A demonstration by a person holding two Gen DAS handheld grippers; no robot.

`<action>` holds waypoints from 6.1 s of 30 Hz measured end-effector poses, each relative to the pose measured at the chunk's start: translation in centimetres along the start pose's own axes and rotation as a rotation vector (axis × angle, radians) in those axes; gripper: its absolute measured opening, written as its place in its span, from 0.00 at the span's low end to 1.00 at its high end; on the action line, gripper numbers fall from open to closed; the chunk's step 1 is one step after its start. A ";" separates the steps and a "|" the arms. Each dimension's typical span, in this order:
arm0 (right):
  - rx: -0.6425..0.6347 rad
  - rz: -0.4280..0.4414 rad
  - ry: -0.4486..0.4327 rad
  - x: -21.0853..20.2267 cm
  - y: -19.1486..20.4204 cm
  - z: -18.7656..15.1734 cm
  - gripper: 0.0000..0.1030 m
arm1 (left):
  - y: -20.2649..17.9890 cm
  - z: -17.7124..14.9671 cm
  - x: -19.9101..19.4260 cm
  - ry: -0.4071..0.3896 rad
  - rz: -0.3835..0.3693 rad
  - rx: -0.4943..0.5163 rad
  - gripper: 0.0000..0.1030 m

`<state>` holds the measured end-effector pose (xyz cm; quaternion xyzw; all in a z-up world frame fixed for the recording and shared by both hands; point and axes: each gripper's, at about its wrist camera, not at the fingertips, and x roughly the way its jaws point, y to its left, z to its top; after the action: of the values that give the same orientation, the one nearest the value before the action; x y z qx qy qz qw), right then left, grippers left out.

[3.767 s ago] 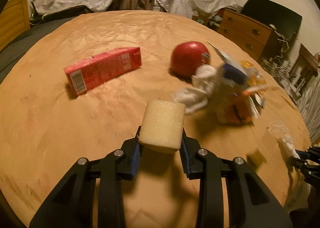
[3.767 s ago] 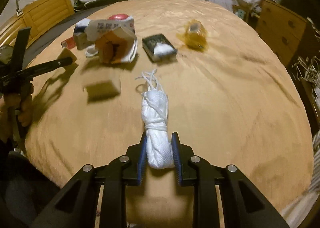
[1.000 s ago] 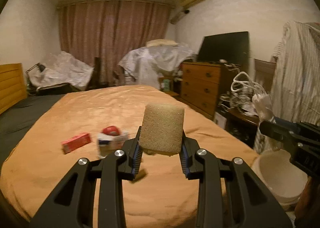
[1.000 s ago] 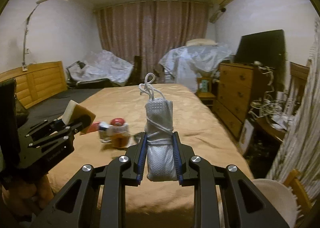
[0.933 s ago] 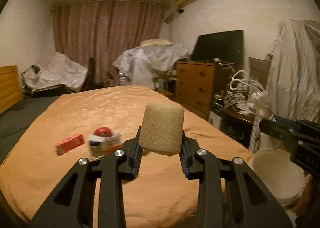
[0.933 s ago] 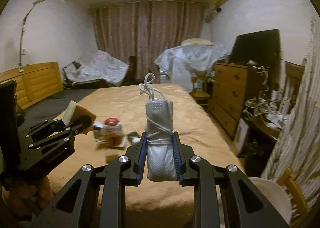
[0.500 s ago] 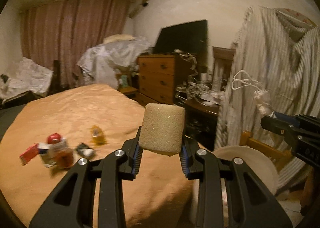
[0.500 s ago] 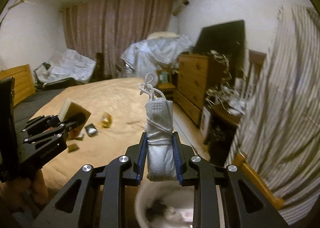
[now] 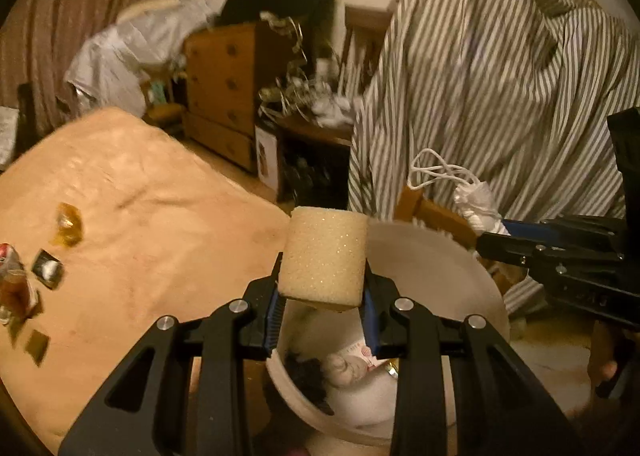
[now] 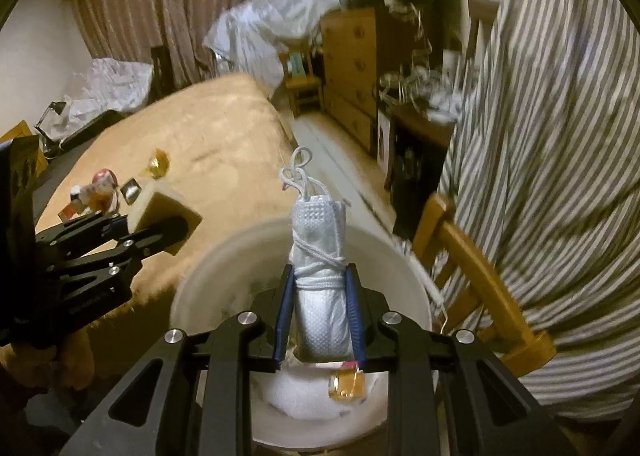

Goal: Collect trash
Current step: 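Carry the sponge block and rolled cloth over the white bucket with both tools, then open both tools to drop the sponge block and rolled cloth into the bucket, then move both open tools back over the trash on the bed, then grasp the tan sponge with the left tool while the right tool grasps the orange paper bag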

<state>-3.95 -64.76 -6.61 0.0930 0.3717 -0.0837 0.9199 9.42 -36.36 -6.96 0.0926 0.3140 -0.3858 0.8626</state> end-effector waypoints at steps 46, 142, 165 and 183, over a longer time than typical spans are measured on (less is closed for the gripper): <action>0.070 0.015 0.089 4.2 0.8 -1.6 0.25 | -1.9 -0.4 5.1 0.119 -0.014 0.016 0.30; -1.126 0.418 0.086 28.2 58.4 11.3 0.47 | 38.4 -16.9 -9.5 0.080 0.255 -0.375 0.38; -0.444 0.395 0.254 20.6 43.0 5.7 0.54 | 39.1 -17.7 -10.2 0.047 0.307 -0.451 0.39; -0.642 0.241 0.230 23.4 51.6 1.4 0.62 | 39.4 -17.3 -10.1 0.036 0.346 -0.469 0.36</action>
<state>25.08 -17.07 -16.38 -0.1488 0.4664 0.1575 0.8576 24.68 3.73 -17.61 -0.0500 0.3894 -0.1480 0.9077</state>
